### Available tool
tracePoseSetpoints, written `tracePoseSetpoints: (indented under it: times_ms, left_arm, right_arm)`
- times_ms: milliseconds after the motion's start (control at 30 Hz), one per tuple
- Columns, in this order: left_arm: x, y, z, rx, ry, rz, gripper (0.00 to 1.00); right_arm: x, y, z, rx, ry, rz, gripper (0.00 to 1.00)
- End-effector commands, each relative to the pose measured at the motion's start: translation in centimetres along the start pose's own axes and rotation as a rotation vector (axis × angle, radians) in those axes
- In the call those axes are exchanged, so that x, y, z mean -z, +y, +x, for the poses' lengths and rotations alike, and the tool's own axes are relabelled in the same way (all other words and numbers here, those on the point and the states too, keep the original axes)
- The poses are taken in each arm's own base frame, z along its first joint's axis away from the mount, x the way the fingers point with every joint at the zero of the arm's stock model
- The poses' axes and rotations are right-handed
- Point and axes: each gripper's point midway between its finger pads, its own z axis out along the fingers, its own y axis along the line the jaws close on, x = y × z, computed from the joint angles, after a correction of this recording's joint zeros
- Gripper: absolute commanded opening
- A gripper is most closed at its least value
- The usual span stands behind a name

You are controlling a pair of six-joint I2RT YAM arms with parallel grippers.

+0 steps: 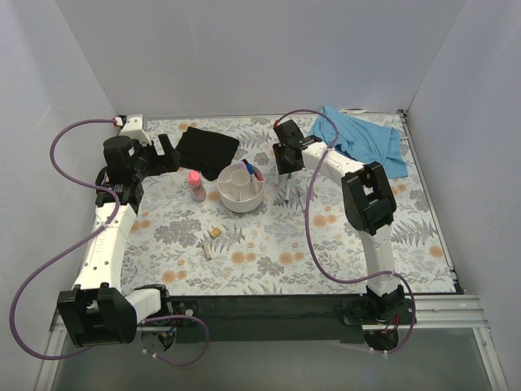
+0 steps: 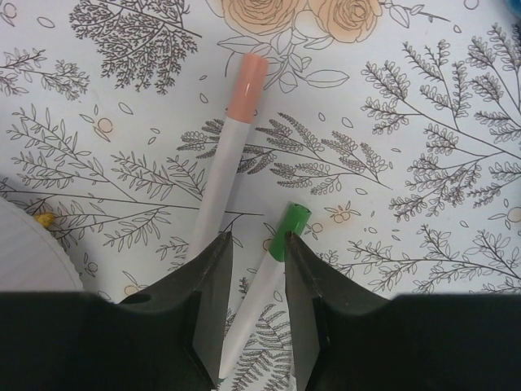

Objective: Sort the stationery into containers
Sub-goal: Move the pen to the center of the board.

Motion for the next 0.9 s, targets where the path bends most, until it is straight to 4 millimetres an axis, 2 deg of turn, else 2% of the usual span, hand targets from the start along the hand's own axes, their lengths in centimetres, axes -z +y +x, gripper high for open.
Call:
tracePoseSetpoints:
  times_ms: [0, 167, 367, 400, 433, 533, 700, 733, 867]
  left_arm:
    - [0.3, 0.1, 0.2, -0.008, 0.003, 0.003, 0.86]
    - [0.2, 0.0, 0.4, -0.006, 0.008, 0.007, 0.86]
    - [0.2, 0.4, 0.6, -0.011, 0.016, -0.01, 0.86]
    - [0.2, 0.4, 0.7, -0.012, 0.021, -0.011, 0.86]
    - [0.2, 0.4, 0.8, -0.011, 0.027, -0.011, 0.86]
    - [0.1, 0.5, 1.1, -0.009, 0.037, -0.013, 0.86]
    - [-0.3, 0.8, 1.1, -0.003, 0.046, -0.023, 0.86]
    - [-0.4, 0.8, 0.9, -0.001, 0.045, -0.025, 0.86]
    - [-0.5, 1.0, 0.4, -0.007, 0.037, -0.031, 0.86]
  right_arm:
    - [0.8, -0.6, -1.1, -0.038, -0.032, 0.058, 0.41]
    - [0.6, -1.1, 1.4, -0.065, 0.029, 0.083, 0.46]
    - [0.1, -0.8, 2.4, -0.092, 0.055, 0.072, 0.45]
    - [-0.1, -0.7, 2.4, -0.095, 0.056, 0.067, 0.43]
    - [-0.2, -0.4, 2.4, -0.097, 0.058, 0.054, 0.35]
    - [-0.9, 0.1, 2.0, -0.099, 0.057, 0.032, 0.21]
    - [-2.1, 0.8, 2.2, -0.1, 0.075, 0.002, 0.14]
    - [-2.0, 1.0, 2.4, -0.099, 0.082, -0.011, 0.03]
    - [-1.8, 1.3, 3.6, -0.09, 0.113, -0.051, 0.01]
